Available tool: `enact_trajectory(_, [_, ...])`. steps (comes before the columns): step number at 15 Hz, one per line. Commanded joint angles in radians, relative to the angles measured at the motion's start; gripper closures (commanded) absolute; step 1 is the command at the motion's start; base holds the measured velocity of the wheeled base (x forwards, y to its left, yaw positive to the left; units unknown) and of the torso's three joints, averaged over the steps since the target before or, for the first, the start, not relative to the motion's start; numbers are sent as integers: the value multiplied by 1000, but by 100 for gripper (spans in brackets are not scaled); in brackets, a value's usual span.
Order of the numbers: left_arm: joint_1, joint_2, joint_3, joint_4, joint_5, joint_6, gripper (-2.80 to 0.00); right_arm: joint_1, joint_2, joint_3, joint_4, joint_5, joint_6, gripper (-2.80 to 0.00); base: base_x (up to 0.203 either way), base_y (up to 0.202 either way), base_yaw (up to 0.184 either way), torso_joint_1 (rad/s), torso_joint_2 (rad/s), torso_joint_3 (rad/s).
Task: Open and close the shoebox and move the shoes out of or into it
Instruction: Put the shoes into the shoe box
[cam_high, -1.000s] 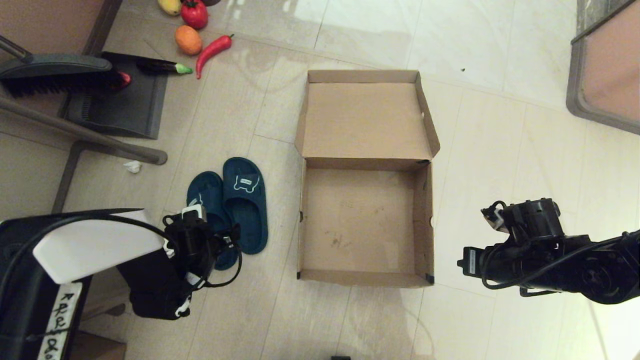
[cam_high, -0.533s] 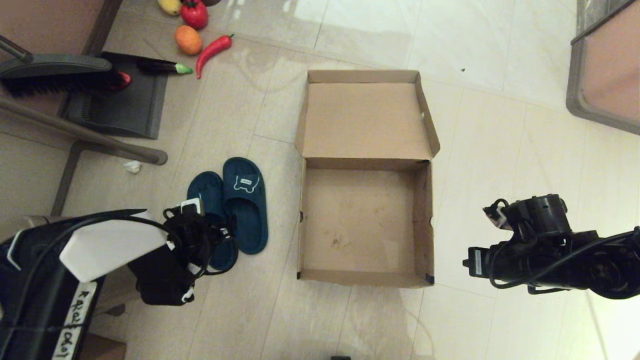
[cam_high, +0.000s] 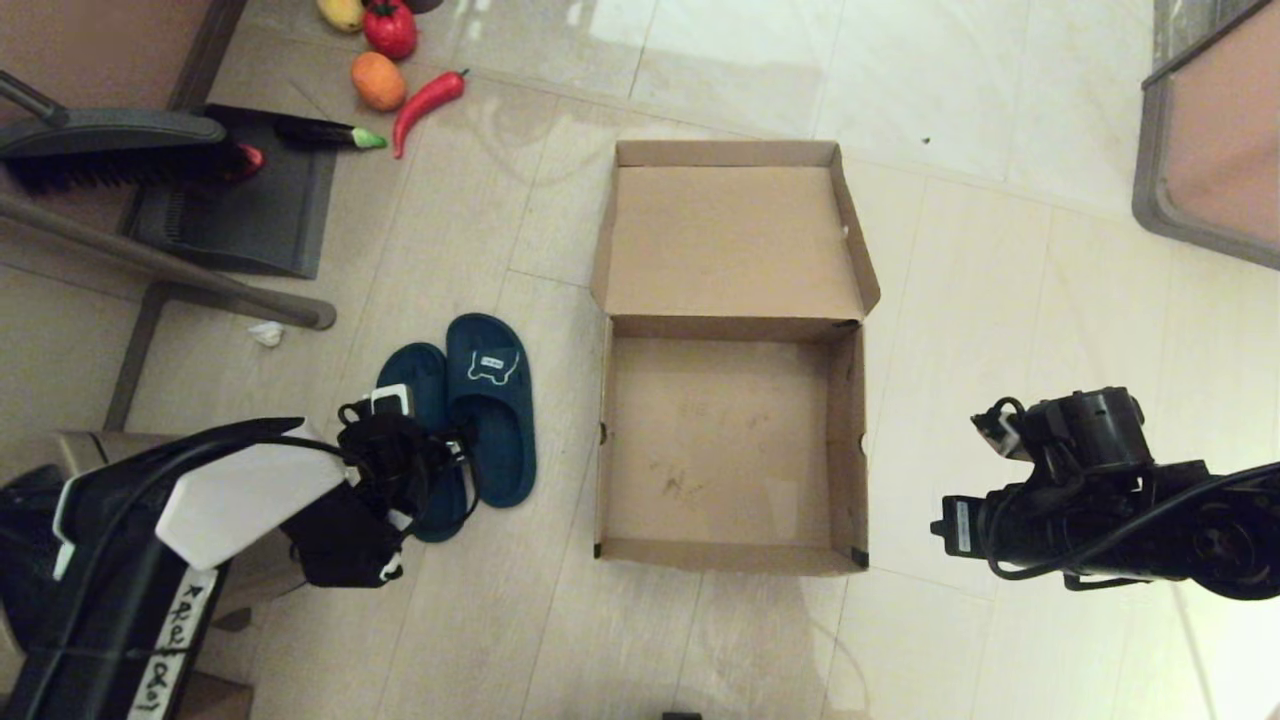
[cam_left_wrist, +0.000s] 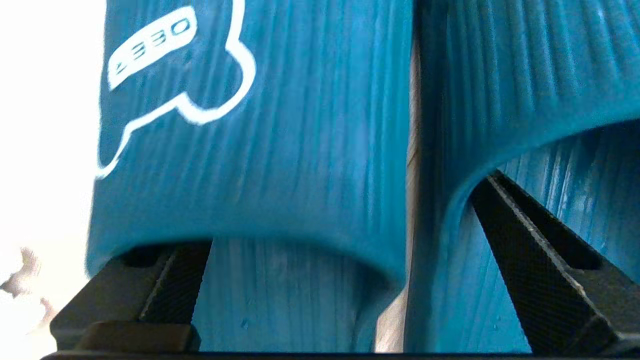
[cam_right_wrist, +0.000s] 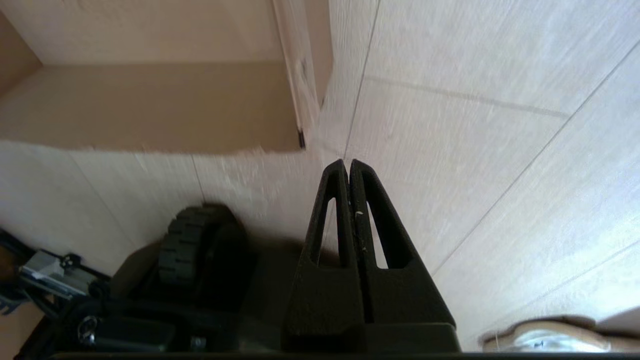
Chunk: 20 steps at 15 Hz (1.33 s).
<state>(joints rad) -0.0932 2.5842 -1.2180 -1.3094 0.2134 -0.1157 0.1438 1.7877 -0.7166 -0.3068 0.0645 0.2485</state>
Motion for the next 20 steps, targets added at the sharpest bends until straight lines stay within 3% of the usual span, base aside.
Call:
enact_trajectory(1, [1, 17, -40, -7, 1, 5, -280, 2, -5, 20, -3, 1, 4, 0, 0, 0, 0, 0, 0, 0])
enact_trajectory(6, [-2, 34, -88, 19, 1, 5, -280, 6, -1, 28, -6, 6, 8, 0, 0, 0, 0, 0, 0, 0])
enact_trajectory(7, [-3, 40, -105, 22, 1, 5, 0, 6, -1, 25, -6, 6, 8, 0, 0, 0, 0, 0, 0, 0])
enact_trajectory(20, [-3, -18, -122, 47, 9, 56, 0, 5, -5, 44, -6, 4, 11, 0, 0, 0, 0, 0, 0, 0])
